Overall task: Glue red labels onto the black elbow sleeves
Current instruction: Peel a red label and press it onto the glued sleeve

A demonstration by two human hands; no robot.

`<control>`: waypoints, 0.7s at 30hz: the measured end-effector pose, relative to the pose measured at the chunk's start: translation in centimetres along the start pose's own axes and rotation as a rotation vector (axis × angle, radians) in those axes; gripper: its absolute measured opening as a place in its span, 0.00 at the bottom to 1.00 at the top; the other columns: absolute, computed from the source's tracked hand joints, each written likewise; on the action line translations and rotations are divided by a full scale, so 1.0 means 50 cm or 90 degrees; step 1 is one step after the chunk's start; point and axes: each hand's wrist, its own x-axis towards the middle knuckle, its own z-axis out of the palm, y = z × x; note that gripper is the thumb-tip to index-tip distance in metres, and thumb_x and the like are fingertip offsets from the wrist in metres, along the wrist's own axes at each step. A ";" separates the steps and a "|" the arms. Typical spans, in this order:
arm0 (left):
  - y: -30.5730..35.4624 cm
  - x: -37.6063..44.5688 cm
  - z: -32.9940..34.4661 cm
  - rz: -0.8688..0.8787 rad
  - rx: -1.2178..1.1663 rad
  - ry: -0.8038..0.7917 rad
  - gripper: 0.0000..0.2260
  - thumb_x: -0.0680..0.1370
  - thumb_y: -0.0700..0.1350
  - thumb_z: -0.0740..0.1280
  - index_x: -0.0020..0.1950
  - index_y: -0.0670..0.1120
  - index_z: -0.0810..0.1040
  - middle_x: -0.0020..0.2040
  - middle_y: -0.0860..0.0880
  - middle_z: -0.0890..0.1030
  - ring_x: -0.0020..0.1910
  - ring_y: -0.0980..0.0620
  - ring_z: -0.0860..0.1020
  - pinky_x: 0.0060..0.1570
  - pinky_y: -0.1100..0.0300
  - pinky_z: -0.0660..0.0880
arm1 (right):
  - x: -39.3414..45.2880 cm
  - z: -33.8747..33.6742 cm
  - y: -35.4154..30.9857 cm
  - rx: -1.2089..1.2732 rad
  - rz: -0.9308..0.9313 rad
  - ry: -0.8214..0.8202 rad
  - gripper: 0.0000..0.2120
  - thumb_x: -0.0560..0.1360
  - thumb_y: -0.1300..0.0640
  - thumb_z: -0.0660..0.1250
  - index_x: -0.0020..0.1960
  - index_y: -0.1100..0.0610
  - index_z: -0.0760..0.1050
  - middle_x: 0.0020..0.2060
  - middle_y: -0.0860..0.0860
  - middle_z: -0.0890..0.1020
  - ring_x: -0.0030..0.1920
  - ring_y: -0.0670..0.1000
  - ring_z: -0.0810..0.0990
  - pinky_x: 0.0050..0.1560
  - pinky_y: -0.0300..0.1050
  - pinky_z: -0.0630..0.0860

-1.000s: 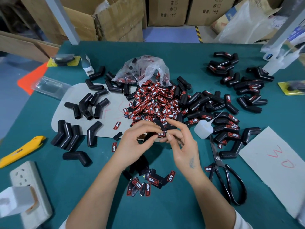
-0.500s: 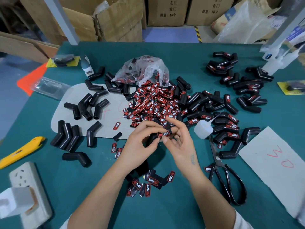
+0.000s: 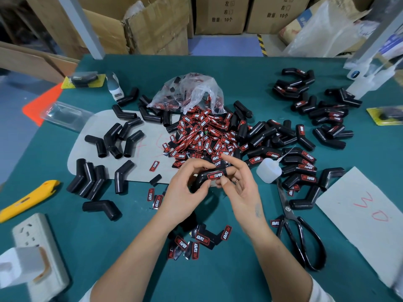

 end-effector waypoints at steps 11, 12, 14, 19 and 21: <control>0.004 -0.009 0.018 0.086 0.117 0.035 0.21 0.77 0.32 0.69 0.64 0.52 0.77 0.62 0.59 0.78 0.65 0.56 0.78 0.66 0.68 0.69 | -0.005 0.010 -0.016 0.028 0.045 -0.006 0.24 0.77 0.58 0.72 0.69 0.40 0.76 0.58 0.65 0.77 0.54 0.50 0.80 0.68 0.54 0.77; 0.003 -0.009 0.019 0.086 0.119 0.036 0.21 0.77 0.32 0.69 0.65 0.52 0.77 0.62 0.60 0.78 0.65 0.55 0.78 0.66 0.67 0.69 | -0.006 0.009 -0.015 0.026 0.050 -0.003 0.24 0.77 0.57 0.72 0.70 0.39 0.76 0.58 0.65 0.77 0.54 0.53 0.79 0.70 0.58 0.76; 0.002 -0.010 0.020 0.089 0.119 0.034 0.21 0.77 0.32 0.69 0.65 0.53 0.77 0.62 0.60 0.78 0.65 0.55 0.78 0.66 0.67 0.70 | -0.006 0.006 -0.011 0.018 0.058 0.006 0.24 0.77 0.56 0.72 0.70 0.39 0.76 0.59 0.65 0.76 0.56 0.58 0.78 0.73 0.62 0.73; 0.005 -0.010 0.019 0.082 0.101 0.032 0.20 0.78 0.35 0.70 0.64 0.55 0.78 0.61 0.61 0.78 0.64 0.54 0.78 0.65 0.66 0.70 | -0.003 0.000 0.003 0.039 0.033 0.005 0.24 0.78 0.57 0.71 0.72 0.41 0.75 0.50 0.55 0.76 0.51 0.50 0.78 0.63 0.47 0.77; 0.006 -0.010 0.018 0.079 0.089 0.031 0.19 0.78 0.35 0.69 0.64 0.55 0.78 0.60 0.60 0.79 0.64 0.53 0.78 0.64 0.66 0.71 | -0.001 0.000 0.006 0.056 0.023 0.003 0.23 0.79 0.57 0.69 0.72 0.44 0.75 0.47 0.55 0.78 0.49 0.49 0.81 0.59 0.43 0.77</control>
